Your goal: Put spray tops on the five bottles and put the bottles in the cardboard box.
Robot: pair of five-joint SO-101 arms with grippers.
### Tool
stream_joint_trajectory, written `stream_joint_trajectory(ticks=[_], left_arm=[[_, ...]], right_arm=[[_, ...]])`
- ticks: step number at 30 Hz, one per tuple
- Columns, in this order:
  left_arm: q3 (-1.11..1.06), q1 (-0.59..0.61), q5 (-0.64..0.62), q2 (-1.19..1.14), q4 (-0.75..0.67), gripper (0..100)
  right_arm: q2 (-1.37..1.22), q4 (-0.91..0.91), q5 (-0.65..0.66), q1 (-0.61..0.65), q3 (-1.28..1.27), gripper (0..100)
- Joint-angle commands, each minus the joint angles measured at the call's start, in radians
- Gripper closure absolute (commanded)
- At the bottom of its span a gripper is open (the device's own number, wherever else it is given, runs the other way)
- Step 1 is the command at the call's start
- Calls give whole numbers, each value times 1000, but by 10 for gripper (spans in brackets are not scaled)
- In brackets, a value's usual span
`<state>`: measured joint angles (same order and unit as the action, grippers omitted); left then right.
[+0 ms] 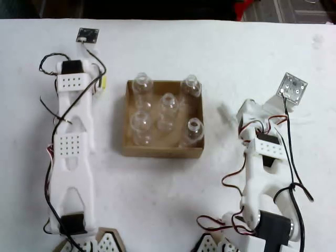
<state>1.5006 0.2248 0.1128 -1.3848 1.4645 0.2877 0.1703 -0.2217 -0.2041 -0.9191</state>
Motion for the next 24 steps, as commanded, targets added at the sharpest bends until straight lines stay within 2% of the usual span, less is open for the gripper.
stream_joint_trajectory(ticks=[1,3,7,12,17,24], left_arm=[[2,-12,11,56,23,931],[6,-12,11,56,35,980],[23,-15,31,77,63,977],[141,-38,29,162,189,977],[164,-108,31,355,311,976],[163,-139,25,630,322,978]], right_arm=[[4,-22,2,10,6,847],[4,-22,2,10,6,847],[4,-22,2,10,8,847],[4,-22,2,10,8,847],[4,-22,2,8,9,847],[4,-22,2,7,9,847]])
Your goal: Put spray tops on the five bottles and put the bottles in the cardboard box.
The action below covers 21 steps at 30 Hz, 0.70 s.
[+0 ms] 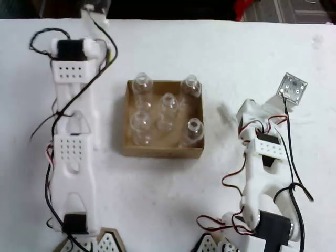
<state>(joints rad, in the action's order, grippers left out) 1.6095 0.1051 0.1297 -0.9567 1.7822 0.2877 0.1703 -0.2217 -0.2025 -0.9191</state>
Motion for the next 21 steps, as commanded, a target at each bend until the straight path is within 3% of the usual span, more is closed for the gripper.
stream_joint_trajectory(ticks=[1,12,17,21], left_arm=[[51,-22,8,239,5,978],[44,-28,-3,573,9,979],[44,-27,-216,699,11,979],[34,-51,-252,797,11,979]], right_arm=[[4,-22,2,5,9,847],[4,-22,2,5,9,847],[4,-22,2,5,9,847],[4,-22,2,5,9,847]])
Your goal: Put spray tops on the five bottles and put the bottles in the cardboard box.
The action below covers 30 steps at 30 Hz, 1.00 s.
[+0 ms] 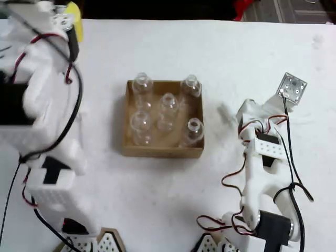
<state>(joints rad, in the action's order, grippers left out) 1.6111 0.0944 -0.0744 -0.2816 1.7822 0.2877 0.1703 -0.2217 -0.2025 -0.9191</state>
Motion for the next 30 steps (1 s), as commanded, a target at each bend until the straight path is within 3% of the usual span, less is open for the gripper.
stream_joint_trajectory(ticks=[1,9,12,23,30], left_arm=[[8,-53,-48,150,11,979],[-548,-211,-43,544,0,978],[-775,-216,-41,685,-84,978],[-1587,-216,-54,1092,-698,977],[-2102,-216,-61,1308,-1277,976]], right_arm=[[4,-22,2,5,9,847],[4,-22,2,7,9,847],[4,-22,2,7,9,847],[4,-22,2,7,8,847],[4,-22,2,8,8,847]])
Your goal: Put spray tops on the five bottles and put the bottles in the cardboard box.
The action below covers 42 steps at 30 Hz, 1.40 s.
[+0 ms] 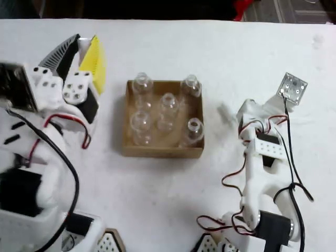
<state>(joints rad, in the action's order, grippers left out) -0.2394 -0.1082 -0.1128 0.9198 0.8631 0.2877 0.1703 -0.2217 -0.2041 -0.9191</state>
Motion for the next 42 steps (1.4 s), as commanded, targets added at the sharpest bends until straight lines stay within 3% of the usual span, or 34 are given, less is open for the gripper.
stream_joint_trajectory(ticks=[1,5,8,12,18,24,33,42], left_arm=[[-307,-13,-43,124,-436,976],[-420,-13,-138,87,-732,976],[-423,-13,-196,-65,-934,976],[-350,10,-278,-311,-1094,976],[-233,19,-293,-576,-1172,976],[-221,25,-285,-697,-1281,976],[-218,30,-284,-791,-1428,976],[-218,51,-284,-746,-1438,976]], right_arm=[[4,-22,2,10,8,847],[2,-22,2,10,8,847],[2,-22,3,19,6,847],[2,-22,3,19,6,847],[2,-25,3,18,9,847],[-19,-107,5,13,-11,847],[-50,-143,92,18,-11,849],[-51,-145,95,18,-11,849]])
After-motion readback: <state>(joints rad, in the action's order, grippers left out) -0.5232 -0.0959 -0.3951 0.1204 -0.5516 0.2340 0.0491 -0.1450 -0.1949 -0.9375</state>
